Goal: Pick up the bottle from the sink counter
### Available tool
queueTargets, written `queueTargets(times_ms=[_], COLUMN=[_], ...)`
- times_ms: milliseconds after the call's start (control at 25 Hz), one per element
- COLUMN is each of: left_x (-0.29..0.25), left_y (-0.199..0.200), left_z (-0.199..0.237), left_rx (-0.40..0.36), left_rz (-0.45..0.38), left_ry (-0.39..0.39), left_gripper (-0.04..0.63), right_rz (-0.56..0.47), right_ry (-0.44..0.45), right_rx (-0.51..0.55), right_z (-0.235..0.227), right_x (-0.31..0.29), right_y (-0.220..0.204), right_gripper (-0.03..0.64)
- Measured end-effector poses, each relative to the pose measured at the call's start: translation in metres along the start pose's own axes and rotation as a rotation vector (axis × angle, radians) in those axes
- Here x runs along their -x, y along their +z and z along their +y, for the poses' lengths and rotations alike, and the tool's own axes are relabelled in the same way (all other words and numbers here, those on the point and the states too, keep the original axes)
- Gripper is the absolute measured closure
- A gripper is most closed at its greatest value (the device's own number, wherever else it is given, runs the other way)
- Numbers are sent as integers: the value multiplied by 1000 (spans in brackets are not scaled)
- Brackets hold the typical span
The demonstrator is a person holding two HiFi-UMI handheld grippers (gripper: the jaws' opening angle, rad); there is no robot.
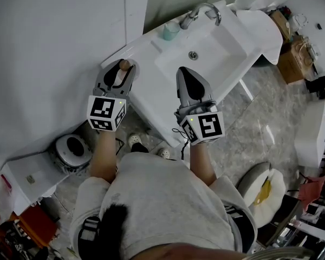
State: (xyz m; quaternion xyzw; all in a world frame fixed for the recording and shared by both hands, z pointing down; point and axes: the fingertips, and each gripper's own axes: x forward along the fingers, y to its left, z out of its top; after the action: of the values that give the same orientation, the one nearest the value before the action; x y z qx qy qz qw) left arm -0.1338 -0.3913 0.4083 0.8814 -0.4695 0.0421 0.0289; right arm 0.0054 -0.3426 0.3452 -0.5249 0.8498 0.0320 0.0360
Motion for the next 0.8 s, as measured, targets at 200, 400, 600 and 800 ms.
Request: queueTargets(times_ms=[200, 400, 600, 800], left_x=[26, 51, 76, 100], left_y=[25, 38, 50, 58], left_z=[-22, -40, -56, -69], left_rx=[-17, -23, -35, -34], left_rz=[-44, -65, -87, -111], left_ry=[14, 58, 99, 154], left_gripper=[448, 448, 448, 448], right_rz=[-34, -47, -45, -51], right_ry=[14, 30, 33, 57], right_rx=[-14, -10, 4, 23], right_z=[-3, -8, -12, -12], right_x=[18, 39, 57, 77], right_y=[11, 20, 26, 31], right_gripper=[607, 607, 607, 607])
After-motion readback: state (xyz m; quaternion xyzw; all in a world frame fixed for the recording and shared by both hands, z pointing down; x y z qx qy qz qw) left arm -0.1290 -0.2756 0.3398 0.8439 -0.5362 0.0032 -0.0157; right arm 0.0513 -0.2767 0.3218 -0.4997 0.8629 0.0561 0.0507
